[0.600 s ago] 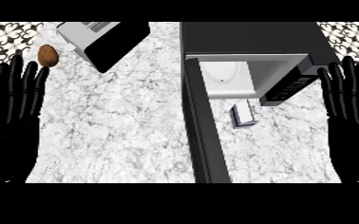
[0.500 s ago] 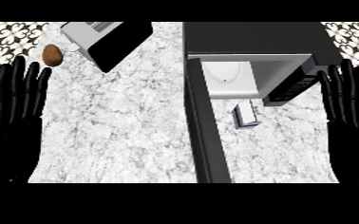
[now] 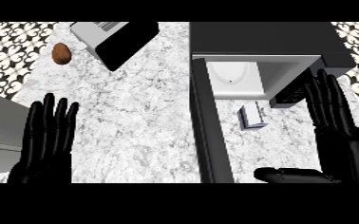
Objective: Pick up the milk, place it into the microwave and close the microwave
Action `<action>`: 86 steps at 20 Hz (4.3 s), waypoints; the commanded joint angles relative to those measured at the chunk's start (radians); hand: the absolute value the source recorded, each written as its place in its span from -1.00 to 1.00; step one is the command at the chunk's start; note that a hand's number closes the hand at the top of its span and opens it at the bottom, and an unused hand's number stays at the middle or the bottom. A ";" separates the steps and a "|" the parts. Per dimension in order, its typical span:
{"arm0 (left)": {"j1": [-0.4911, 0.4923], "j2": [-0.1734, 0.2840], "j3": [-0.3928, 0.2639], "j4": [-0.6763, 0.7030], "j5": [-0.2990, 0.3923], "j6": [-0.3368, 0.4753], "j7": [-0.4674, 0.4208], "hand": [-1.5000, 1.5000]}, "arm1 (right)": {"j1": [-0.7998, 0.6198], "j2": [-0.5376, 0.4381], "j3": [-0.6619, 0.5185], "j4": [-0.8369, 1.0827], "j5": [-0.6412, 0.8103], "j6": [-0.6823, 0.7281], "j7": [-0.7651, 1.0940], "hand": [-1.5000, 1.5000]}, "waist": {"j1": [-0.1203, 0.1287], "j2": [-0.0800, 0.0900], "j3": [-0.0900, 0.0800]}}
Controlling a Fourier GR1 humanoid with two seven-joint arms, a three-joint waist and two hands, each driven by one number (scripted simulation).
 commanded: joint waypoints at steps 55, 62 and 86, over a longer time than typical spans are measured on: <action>0.628 0.293 -0.361 0.038 0.173 0.094 -0.735 -1.00 | -0.388 -0.028 -0.312 1.624 0.013 -0.071 -1.069 -1.00 | 0.015 0.004 0.003; 0.578 0.315 -0.343 0.042 0.218 0.086 -0.717 -1.00 | -0.473 -0.042 -0.328 1.718 -0.003 -0.001 -1.134 -1.00 | 0.014 0.007 0.004; 0.559 0.341 -0.381 0.115 0.242 0.089 -0.804 -1.00 | -0.607 -0.028 -0.419 1.822 -0.018 -0.254 -1.202 1.00 | 0.027 0.011 0.005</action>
